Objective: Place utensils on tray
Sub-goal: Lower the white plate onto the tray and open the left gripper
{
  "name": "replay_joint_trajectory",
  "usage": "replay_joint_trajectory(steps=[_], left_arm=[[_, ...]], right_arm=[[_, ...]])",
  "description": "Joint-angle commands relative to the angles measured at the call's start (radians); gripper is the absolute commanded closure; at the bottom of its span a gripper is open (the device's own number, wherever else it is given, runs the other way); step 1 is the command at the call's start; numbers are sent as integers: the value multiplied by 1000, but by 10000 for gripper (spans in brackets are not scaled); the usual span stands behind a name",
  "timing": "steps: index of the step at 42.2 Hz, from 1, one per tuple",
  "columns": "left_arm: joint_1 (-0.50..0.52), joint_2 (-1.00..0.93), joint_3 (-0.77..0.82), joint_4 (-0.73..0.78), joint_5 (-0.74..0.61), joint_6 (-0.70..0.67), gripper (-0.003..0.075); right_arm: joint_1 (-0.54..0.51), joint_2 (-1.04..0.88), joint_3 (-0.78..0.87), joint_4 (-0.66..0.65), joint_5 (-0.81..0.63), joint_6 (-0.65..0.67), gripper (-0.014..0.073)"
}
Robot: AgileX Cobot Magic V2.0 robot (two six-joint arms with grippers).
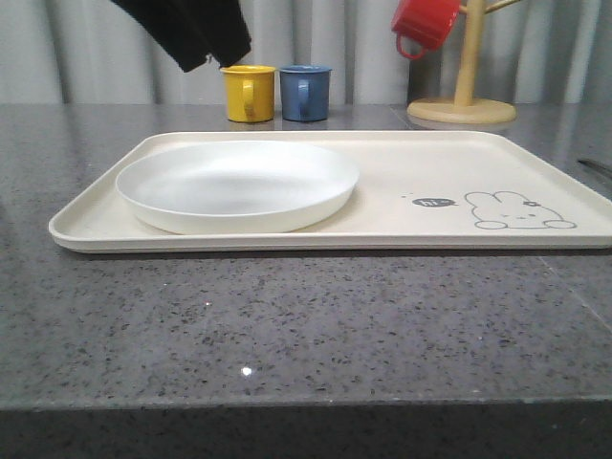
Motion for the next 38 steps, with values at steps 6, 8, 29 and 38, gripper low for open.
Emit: replay_joint_trajectory(steps=[6, 8, 29, 38], left_arm=[[-205, -212, 101, 219, -115, -197, 365], [-219, -253, 136, 219, -148, -202, 365], [-224, -729, 556, 206, -315, -209, 365], [-224, -773, 576, 206, -316, -209, 365]], right_arm=[[-5, 15, -26, -8, -71, -11, 118], [-5, 15, -26, -8, -71, -11, 118], [-5, 15, -24, -10, -76, -11, 118], [-5, 79, -45, -11, -101, -11, 118]])
